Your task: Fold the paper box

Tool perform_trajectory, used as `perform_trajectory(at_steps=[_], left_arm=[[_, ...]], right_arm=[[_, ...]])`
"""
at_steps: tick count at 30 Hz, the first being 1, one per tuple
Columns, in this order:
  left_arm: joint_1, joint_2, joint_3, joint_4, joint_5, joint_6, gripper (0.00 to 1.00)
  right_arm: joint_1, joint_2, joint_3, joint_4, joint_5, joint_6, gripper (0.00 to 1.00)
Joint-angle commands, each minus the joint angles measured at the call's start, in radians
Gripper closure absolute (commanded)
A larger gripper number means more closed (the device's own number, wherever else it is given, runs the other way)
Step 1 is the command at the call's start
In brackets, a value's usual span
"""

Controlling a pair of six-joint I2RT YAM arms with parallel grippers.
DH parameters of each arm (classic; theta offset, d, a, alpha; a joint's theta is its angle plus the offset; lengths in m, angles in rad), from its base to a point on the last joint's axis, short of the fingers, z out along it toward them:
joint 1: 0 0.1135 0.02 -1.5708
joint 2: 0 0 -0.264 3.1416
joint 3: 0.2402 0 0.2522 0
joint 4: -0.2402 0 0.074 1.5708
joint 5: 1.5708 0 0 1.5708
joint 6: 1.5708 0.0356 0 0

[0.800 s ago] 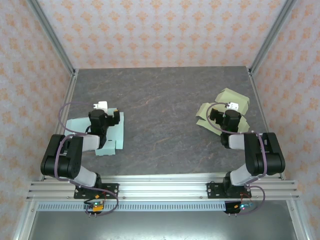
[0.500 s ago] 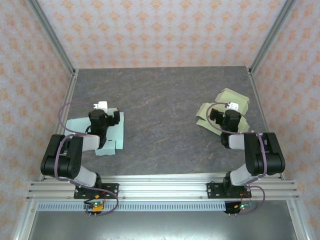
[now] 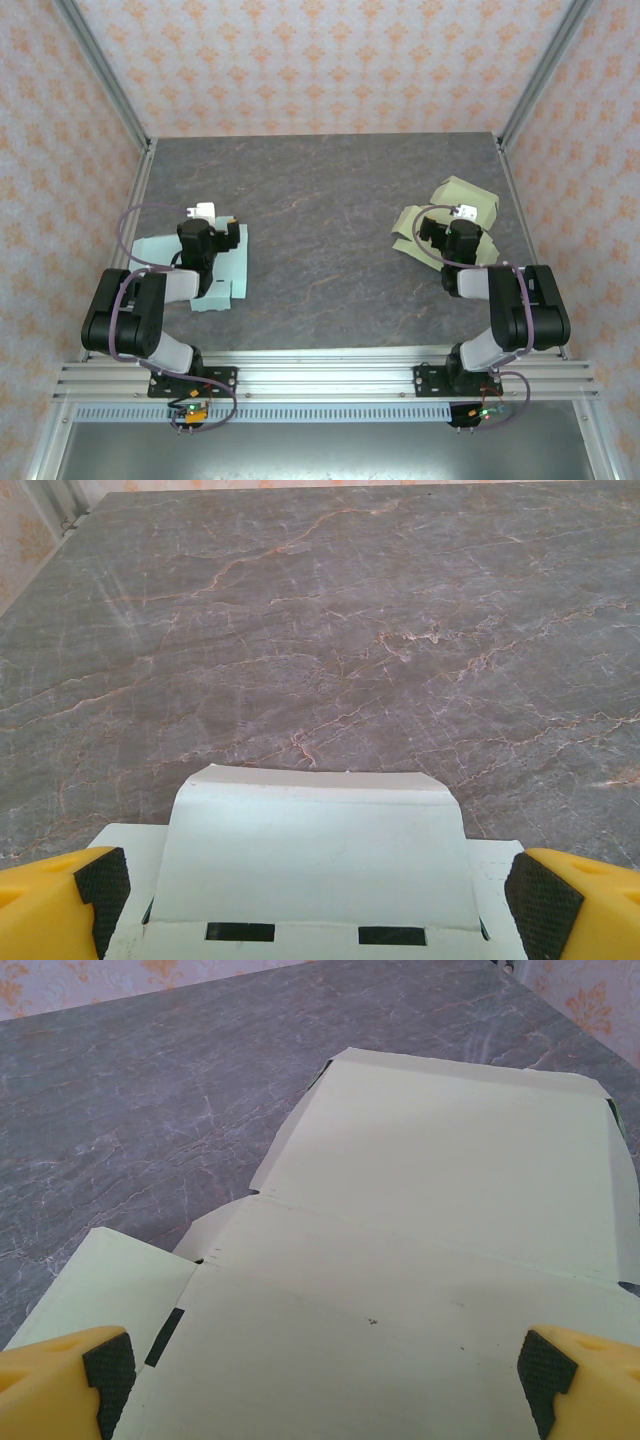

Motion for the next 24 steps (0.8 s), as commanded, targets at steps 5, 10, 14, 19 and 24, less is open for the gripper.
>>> perform_trajectory(at_steps=[5,10,14,19,24], left_arm=[[-0.004,-0.002,0.008,0.032,-0.004,-0.006,0.00],[-0.005,-0.002,0.008,0.034,-0.006,-0.004,0.00],[-0.014,-0.022,0.029,-0.017,-0.045,-0.009,0.00],[-0.069,-0.172,0.112,-0.302,-0.190,-0.046,0.00],[-0.093,-0.402,0.166,-0.599,-0.257,-0.313,0.00]], right_arm=[[0.004,-0.002,0.017,0.001,0.012,0.004,0.01],[0.004,-0.004,0.007,0.014,0.021,0.006,0.01],[0.004,-0.020,-0.006,0.030,0.087,0.034,0.01],[0.010,-0.206,0.016,-0.152,0.100,0.032,0.01],[0.010,-0.466,0.127,-0.436,0.099,0.049,0.01]])
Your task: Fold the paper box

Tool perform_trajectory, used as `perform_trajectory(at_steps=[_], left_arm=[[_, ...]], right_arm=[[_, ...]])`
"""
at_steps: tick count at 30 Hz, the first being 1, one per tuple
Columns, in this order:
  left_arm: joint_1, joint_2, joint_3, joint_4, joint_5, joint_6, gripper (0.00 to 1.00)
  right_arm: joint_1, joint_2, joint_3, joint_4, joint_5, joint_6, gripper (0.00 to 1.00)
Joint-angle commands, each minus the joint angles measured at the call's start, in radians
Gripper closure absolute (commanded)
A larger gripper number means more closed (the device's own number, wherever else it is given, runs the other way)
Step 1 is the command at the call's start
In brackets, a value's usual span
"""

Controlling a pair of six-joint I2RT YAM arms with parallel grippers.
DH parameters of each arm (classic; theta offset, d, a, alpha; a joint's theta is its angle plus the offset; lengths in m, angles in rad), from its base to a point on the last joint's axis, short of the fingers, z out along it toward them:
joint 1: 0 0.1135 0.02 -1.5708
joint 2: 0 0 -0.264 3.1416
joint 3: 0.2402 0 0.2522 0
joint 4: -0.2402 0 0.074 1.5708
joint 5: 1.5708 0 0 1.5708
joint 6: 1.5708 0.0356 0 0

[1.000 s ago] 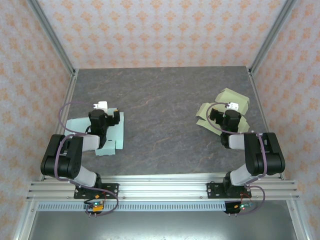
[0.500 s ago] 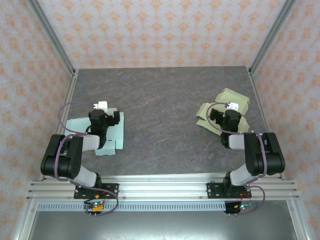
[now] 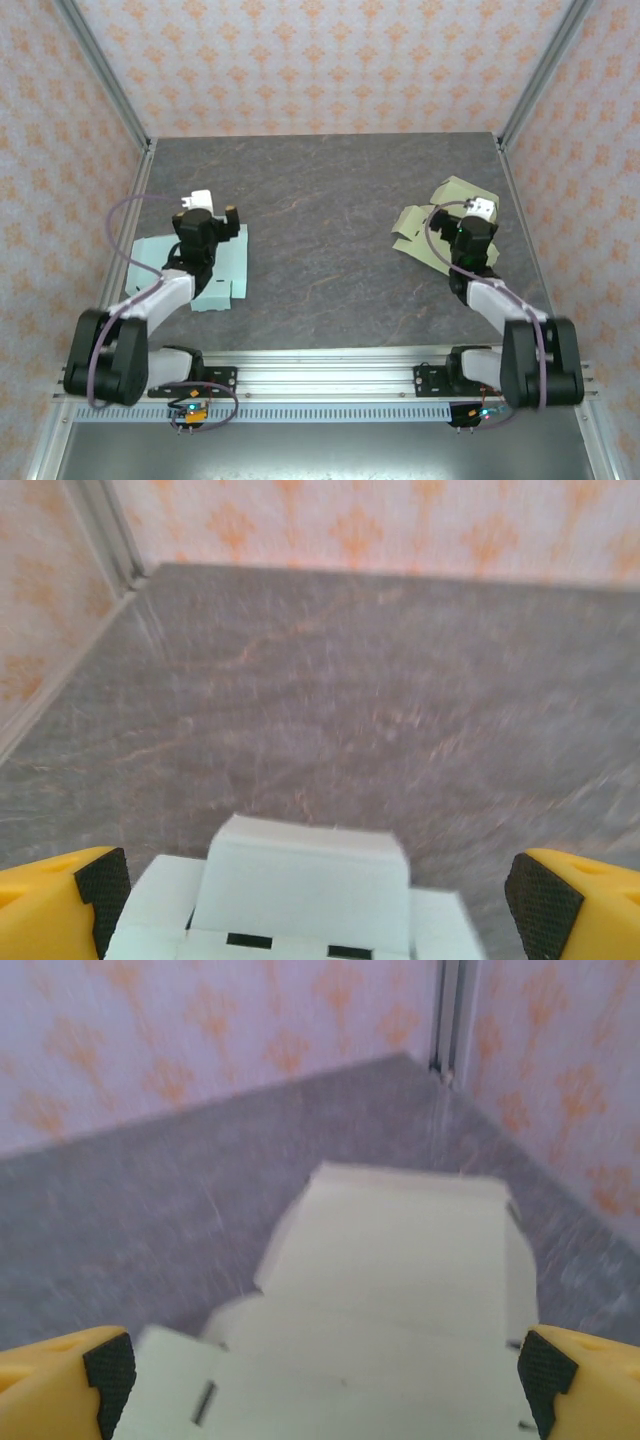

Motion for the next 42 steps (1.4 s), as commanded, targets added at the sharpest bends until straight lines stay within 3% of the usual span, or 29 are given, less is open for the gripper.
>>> perform_trajectory(at_steps=[1,4,5,6,7,9,12,16,19,24,31,36,38,42], left_arm=[[-0.001,-0.125,0.084,-0.349,-0.127,-0.305,0.00],[0.012,-0.104,0.237,-0.852,-0.284,-0.859,0.00],[0.039,-0.081,0.275,-0.946,-0.229,-0.874,0.00],[0.064,-0.059,0.289,-0.957,-0.130,-0.814,0.00],[0.078,-0.031,0.299,-0.965,-0.046,-0.784,0.00],[0.078,0.022,0.323,-1.046,0.001,-0.788,0.00],[0.080,0.082,0.315,-1.054,0.044,-0.743,0.00],[0.085,0.245,0.326,-0.933,0.228,-0.650,0.00],[0.051,0.401,0.380,-0.903,0.242,-0.650,0.00],[-0.060,0.581,0.492,-0.859,0.255,-0.651,0.00],[-0.254,0.763,0.619,-0.756,0.380,-0.668,0.00],[-0.388,0.804,0.758,-0.808,0.398,-0.449,0.01],[-0.425,0.813,0.798,-0.823,0.463,-0.323,0.01],[-0.437,0.787,0.896,-0.944,0.567,-0.207,0.00]], right_arm=[[0.005,-0.110,0.125,-0.219,0.035,0.028,0.01],[0.006,-0.104,0.242,-0.359,0.127,0.210,0.01],[0.006,-0.085,0.290,-0.432,0.176,0.339,0.01],[0.003,-0.068,0.317,-0.472,0.181,0.397,0.01],[-0.003,-0.034,0.358,-0.498,0.086,0.381,0.01],[0.004,0.029,0.420,-0.538,-0.062,0.380,0.01],[0.055,0.111,0.415,-0.475,-0.168,0.404,0.00],[0.176,0.182,0.434,-0.488,-0.155,0.359,0.00],[0.221,0.207,0.447,-0.518,-0.130,0.370,0.00],[0.225,0.191,0.459,-0.552,-0.120,0.370,0.00],[0.226,0.184,0.507,-0.613,-0.102,0.342,0.01],[0.224,0.187,0.513,-0.614,-0.077,0.401,0.01],[0.222,0.203,0.538,-0.646,-0.068,0.421,0.01],[0.211,0.255,0.592,-0.696,-0.137,0.459,0.01]])
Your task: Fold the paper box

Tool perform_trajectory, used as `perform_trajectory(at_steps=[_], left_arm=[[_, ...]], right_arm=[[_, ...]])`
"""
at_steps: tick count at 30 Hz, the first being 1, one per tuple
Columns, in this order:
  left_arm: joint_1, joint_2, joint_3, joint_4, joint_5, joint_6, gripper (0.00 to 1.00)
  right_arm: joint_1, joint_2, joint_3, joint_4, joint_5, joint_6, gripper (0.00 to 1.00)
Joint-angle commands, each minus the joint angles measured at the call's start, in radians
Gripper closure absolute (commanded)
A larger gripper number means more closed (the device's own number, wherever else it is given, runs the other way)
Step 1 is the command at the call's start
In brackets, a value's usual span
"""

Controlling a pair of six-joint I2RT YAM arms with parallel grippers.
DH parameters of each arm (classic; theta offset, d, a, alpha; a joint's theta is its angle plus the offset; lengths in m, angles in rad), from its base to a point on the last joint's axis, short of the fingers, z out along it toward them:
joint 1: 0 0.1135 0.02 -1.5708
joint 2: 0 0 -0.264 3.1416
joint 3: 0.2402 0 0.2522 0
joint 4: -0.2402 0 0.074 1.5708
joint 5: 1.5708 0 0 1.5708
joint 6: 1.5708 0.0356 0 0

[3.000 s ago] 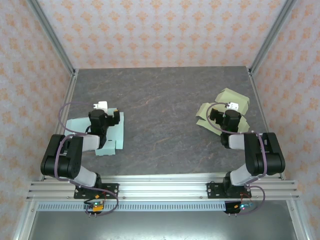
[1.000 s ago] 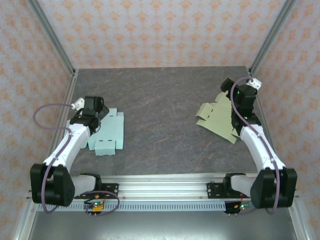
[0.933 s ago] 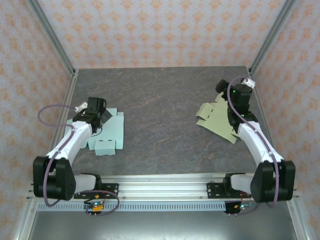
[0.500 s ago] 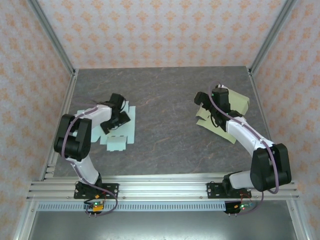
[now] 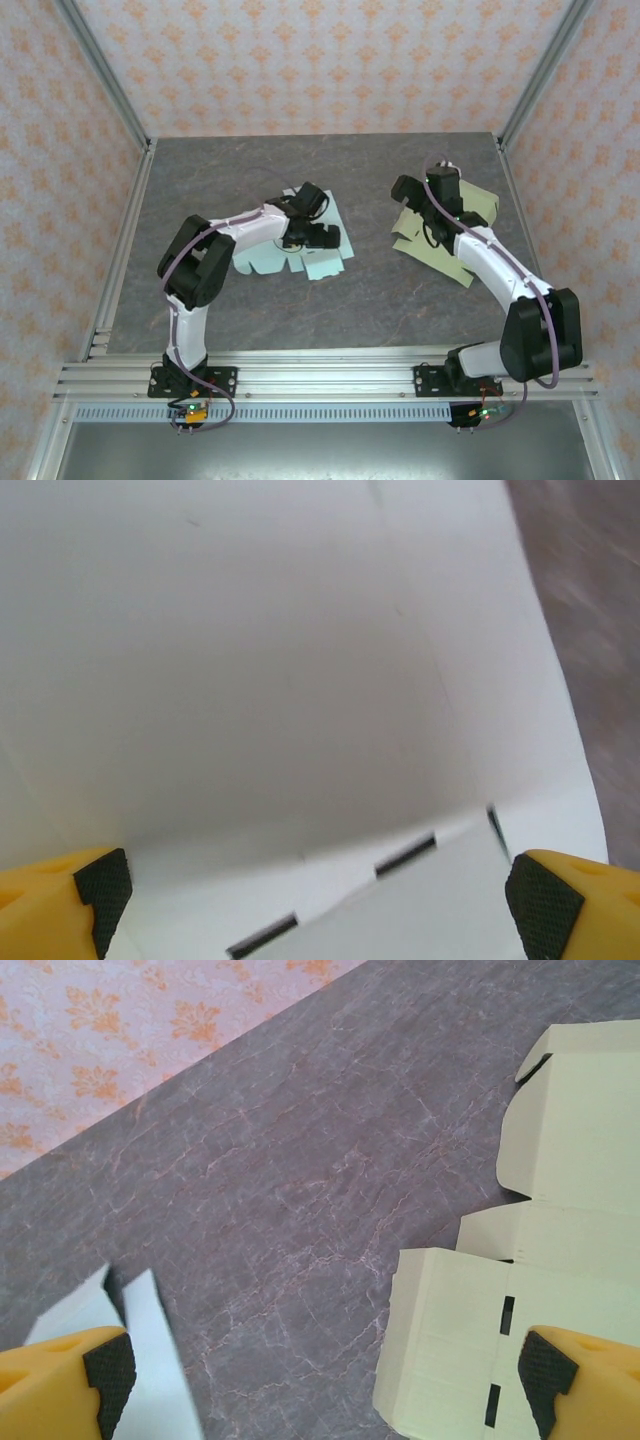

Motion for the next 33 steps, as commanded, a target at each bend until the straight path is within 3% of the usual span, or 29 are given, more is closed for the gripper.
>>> perform_trajectory(at_steps=[1,5,9,12,15,21,33], left_arm=[[0.018,-0.051,0.058,-0.137,0.118,0.137,0.00],[0.086,-0.202,0.078,-0.151,0.163,0.077,0.00],[0.193,-0.319,0.025,-0.251,0.051,-0.012,0.00],[0.267,-0.376,-0.070,-0.316,-0.045,0.002,0.00],[0.316,-0.406,-0.165,-0.325,-0.070,0.010,0.00],[0.316,-0.412,-0.329,-0.193,-0.133,-0.101,0.00],[0.306,-0.322,-0.377,-0.199,-0.333,-0.174,0.00]], right_arm=[[-0.011,0.045,0.069,-0.056,-0.062,0.056,0.01],[-0.010,0.134,0.114,-0.052,-0.248,0.060,0.01],[-0.001,0.261,0.168,-0.076,-0.427,0.042,0.09],[0.028,0.380,0.233,-0.149,-0.539,-0.083,0.14],[0.035,0.497,0.301,-0.237,-0.620,-0.156,0.24],[0.042,0.582,0.352,-0.249,-0.739,-0.155,0.26],[0.095,0.751,0.532,-0.368,-0.879,-0.161,0.30]])
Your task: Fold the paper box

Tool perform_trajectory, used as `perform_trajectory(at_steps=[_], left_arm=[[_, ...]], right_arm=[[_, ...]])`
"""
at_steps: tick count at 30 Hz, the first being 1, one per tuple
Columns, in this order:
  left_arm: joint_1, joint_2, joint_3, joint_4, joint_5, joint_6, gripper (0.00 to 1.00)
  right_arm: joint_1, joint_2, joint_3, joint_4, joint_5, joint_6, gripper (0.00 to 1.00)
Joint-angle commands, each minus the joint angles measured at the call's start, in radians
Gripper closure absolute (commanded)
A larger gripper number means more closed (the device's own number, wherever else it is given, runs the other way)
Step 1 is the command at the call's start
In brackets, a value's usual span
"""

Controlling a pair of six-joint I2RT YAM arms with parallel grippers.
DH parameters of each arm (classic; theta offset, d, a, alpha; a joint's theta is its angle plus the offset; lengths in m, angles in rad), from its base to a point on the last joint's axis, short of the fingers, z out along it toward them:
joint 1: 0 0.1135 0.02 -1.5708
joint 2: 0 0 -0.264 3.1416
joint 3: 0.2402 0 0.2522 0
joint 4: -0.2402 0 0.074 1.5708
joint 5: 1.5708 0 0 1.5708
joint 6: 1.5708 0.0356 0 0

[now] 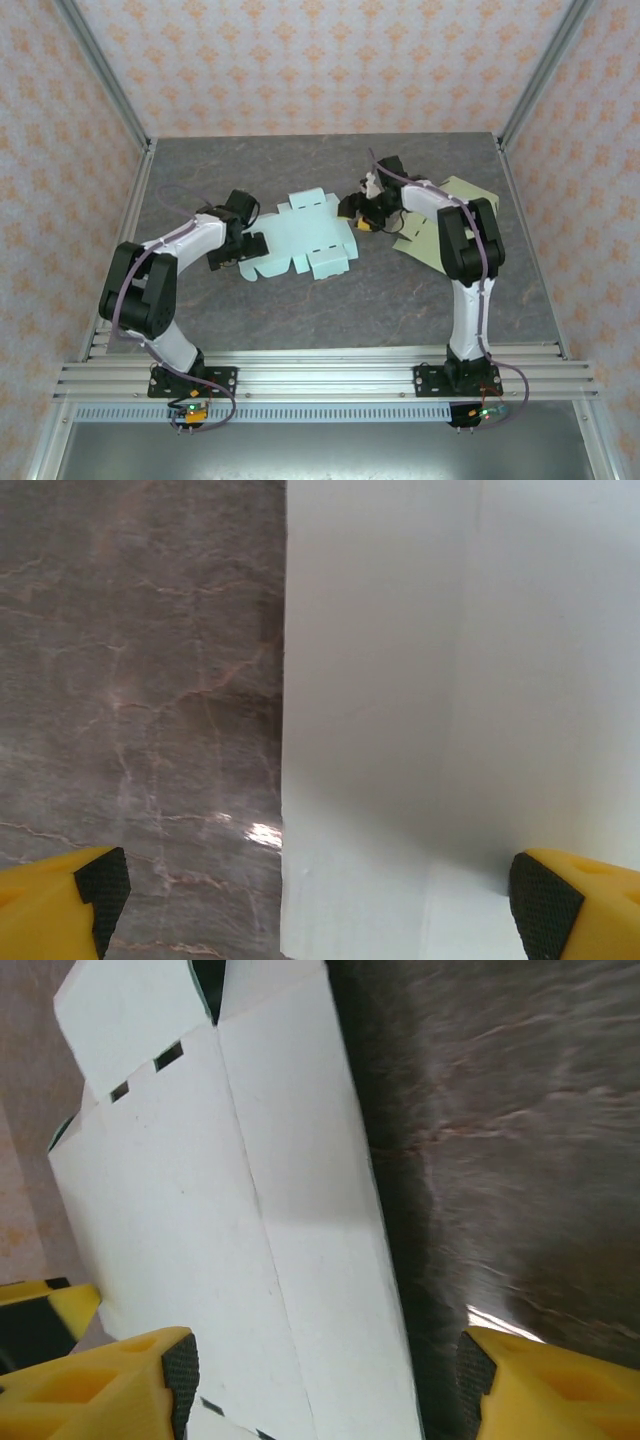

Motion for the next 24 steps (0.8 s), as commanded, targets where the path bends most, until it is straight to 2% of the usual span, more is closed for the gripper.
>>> perform_trajectory(at_steps=[1,9,14,18,24], left_arm=[[-0.011,0.017,-0.016,-0.003,-0.101,-0.034,0.00],[-0.017,0.064,-0.001,-0.028,-0.156,-0.045,0.00],[-0.017,0.074,0.003,-0.020,-0.133,-0.054,0.00],[-0.017,0.096,0.014,-0.014,-0.114,-0.057,0.00],[-0.017,0.109,0.019,-0.002,-0.091,-0.059,0.00]], right_arm=[[0.022,0.027,0.033,-0.058,-0.066,-0.006,0.30],[0.023,0.045,0.020,0.001,-0.141,0.065,0.28],[0.025,0.046,-0.014,0.099,-0.226,0.115,0.30],[0.051,0.053,0.027,0.029,-0.220,0.034,0.31],[0.057,0.055,0.033,0.050,-0.246,0.024,0.36]])
